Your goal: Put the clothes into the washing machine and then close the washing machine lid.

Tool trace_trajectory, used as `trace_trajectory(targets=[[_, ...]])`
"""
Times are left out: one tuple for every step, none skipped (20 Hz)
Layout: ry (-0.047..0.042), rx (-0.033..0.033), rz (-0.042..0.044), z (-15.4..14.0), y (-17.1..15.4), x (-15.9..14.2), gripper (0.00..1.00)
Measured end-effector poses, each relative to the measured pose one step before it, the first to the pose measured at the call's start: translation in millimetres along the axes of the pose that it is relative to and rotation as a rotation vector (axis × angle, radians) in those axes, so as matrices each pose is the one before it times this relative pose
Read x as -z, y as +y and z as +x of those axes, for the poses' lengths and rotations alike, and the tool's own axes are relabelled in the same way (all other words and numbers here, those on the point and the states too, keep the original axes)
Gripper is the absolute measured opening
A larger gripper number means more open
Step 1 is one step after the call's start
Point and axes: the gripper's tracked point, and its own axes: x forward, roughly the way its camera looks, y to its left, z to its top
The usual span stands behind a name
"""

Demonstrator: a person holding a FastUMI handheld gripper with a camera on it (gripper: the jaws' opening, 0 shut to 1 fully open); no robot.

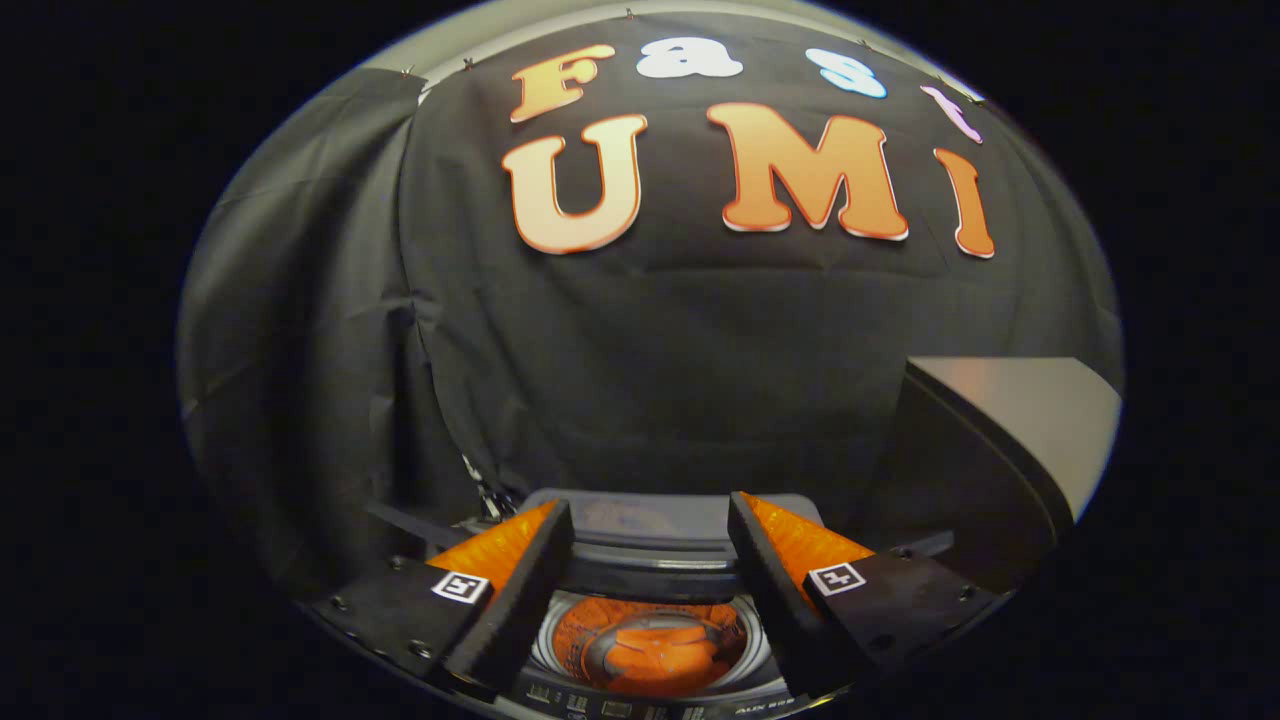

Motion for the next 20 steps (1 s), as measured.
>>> trace_trajectory(targets=[[0.05934,0.00195,-0.01432,-0.43,-1.09,21.30,0.99],[0.02675,-0.00395,0.01169,0.48,1.16,14.59,0.99],[0.02118,-0.00546,0.01864,5.09,0.85,12.43,0.99],[0.01041,0.00133,0.01295,1.63,-0.61,6.80,0.99],[0.00993,-0.00337,0.00590,-2.93,0.51,1.61,0.99],[0.00344,-0.00563,0.00487,-2.08,2.13,0.48,0.98],[-0.00421,-0.00711,0.00033,-3.52,3.45,-3.82,0.99],[-0.00670,-0.00742,-0.00378,-5.70,1.15,-6.06,0.99],[-0.02302,-0.01010,-0.00665,-6.99,2.53,-10.53,0.99],[-0.03196,-0.00473,-0.00690,-9.99,2.73,-14.87,0.99],[-0.02952,-0.01061,-0.00651,-14.13,3.72,-16.77,0.99],[-0.02916,-0.00817,-0.00647,-13.30,2.00,-15.48,0.99],[-0.02711,-0.00704,-0.00459,-14.70,0.90,-16.46,0.99],[-0.04278,-0.00631,-0.00029,-17.45,0.79,-16.38,0.99],[-0.04847,-0.00496,-0.00098,-17.00,-1.89,-23.84,0.98],[-0.03696,0.00368,-0.00463,-13.83,-5.77,-19.25,0.98],[-0.02671,0.00790,-0.00688,-12.10,-6.90,-15.09,0.98],[-0.01842,0.00558,-0.00611,-9.10,-1.11,-7.67,0.98],[-0.01009,0.00958,-0.00754,-10.10,-4.77,-12.54,0.98],[-0.01160,0.01142,-0.01151,-10.75,-7.57,-13.22,0.98]])
